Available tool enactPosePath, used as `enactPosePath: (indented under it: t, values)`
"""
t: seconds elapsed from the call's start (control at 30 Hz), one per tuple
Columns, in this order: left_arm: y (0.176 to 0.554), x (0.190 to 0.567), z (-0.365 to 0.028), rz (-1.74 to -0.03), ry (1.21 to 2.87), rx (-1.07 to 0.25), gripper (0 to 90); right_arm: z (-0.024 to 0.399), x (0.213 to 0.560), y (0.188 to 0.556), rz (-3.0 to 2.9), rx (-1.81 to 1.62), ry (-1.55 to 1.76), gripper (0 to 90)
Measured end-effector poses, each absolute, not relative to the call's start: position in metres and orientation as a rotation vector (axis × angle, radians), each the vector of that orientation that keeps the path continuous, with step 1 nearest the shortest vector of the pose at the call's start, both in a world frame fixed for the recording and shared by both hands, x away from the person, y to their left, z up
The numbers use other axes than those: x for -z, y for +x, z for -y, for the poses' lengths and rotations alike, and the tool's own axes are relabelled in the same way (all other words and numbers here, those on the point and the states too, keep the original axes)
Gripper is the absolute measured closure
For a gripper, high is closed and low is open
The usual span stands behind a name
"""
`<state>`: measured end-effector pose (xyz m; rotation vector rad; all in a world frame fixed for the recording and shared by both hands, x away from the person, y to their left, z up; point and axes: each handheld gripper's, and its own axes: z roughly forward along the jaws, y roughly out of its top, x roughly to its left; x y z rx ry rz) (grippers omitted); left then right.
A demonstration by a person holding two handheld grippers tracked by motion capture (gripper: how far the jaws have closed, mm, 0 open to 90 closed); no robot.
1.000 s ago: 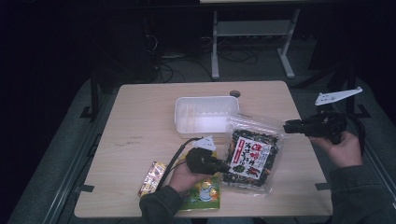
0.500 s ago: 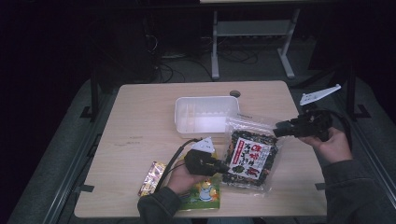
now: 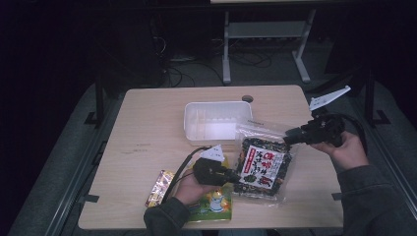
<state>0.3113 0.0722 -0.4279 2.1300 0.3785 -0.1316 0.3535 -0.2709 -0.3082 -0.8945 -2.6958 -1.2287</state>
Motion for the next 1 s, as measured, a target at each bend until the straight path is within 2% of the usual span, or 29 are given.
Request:
enactPosePath:
  t: [0.27, 0.57, 0.77, 0.9, 1.0]
  values:
    - [0.311, 0.428, -0.074, -0.373, 2.117, 0.13, 75.1, 0.267, 0.309, 0.353, 2.7, 1.197, -0.869, 63.0]
    - [0.311, 0.43, -0.076, -0.373, 2.114, 0.123, 75.1, 0.284, 0.33, 0.345, 2.607, 1.327, -0.939, 50.6]
    - [0.312, 0.432, -0.076, -0.378, 2.112, 0.119, 75.0, 0.283, 0.347, 0.337, 2.56, 1.389, -0.954, 46.7]
    - [0.312, 0.433, -0.077, -0.383, 2.107, 0.12, 75.0, 0.281, 0.362, 0.333, 2.532, 1.414, -0.968, 48.6]
    - [0.312, 0.433, -0.076, -0.381, 2.104, 0.119, 75.0, 0.278, 0.372, 0.334, 2.503, 1.424, -0.967, 54.9]
